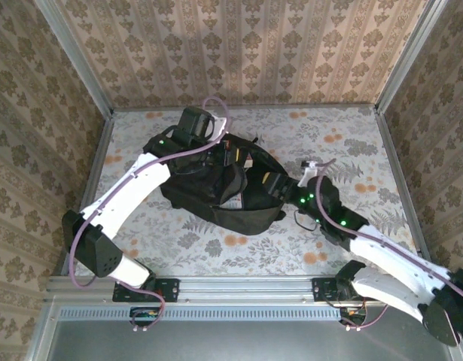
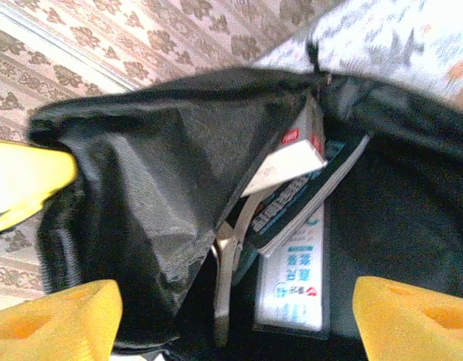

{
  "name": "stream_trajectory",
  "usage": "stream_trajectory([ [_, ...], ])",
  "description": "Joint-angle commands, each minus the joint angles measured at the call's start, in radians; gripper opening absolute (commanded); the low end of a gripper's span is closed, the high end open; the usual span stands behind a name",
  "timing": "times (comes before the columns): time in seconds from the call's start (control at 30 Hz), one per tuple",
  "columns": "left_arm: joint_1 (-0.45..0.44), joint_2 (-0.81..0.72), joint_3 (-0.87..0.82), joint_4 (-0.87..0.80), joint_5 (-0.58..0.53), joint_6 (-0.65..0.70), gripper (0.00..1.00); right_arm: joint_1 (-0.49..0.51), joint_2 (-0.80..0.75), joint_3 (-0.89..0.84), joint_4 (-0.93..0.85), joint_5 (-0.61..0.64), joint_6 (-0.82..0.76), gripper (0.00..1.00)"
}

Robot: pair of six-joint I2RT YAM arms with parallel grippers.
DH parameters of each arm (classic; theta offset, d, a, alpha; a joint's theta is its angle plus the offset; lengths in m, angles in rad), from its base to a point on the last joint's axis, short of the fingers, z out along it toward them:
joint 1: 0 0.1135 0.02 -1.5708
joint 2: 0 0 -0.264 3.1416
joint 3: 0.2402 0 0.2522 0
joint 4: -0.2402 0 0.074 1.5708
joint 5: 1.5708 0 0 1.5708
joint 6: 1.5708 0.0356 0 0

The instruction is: Pack books, pencil case, and school supplies into a backpack

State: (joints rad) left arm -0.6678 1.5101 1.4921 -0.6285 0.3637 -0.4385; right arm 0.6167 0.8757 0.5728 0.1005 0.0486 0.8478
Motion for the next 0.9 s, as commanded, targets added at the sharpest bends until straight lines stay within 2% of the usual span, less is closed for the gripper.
stream_trajectory([
  [0.0,-0.019,0.042,0.002,0.031,0.024,-0.026,0.0,-0.027,-0.054,0.013,-0.174,0.0,-0.155,0.7],
  [0.07,-0.021,0.054,0.017,0.029,0.025,-0.026,0.0,-0.055,-0.038,0.026,-0.213,-0.078,-0.209,0.54],
  [0.17,-0.017,0.056,0.037,0.019,0.018,-0.023,0.0,-0.066,0.022,0.032,-0.222,-0.193,-0.296,0.23],
  [0.23,-0.012,0.05,0.045,0.014,0.009,-0.026,0.0,-0.066,0.081,0.042,-0.222,-0.246,-0.334,0.12],
  [0.33,-0.003,0.051,0.043,0.004,0.001,-0.019,0.0,-0.048,0.197,0.098,-0.245,-0.324,-0.402,0.1],
  [0.43,0.01,0.071,0.034,0.004,0.029,-0.03,0.0,0.01,0.3,0.153,-0.265,-0.304,-0.518,0.17],
  [0.5,0.014,0.073,0.026,0.017,0.046,-0.038,0.0,0.042,0.351,0.172,-0.24,-0.253,-0.608,0.18],
  [0.57,0.02,0.066,0.023,0.025,0.046,-0.041,0.0,0.051,0.4,0.192,-0.206,-0.261,-0.683,0.18],
  [0.8,0.073,0.019,-0.021,0.06,0.095,-0.098,0.0,0.106,0.56,0.226,-0.04,-0.497,-0.966,0.12],
  [0.87,0.086,0.011,-0.054,0.093,0.118,-0.127,0.0,0.126,0.592,0.236,-0.014,-0.534,-0.996,0.13],
])
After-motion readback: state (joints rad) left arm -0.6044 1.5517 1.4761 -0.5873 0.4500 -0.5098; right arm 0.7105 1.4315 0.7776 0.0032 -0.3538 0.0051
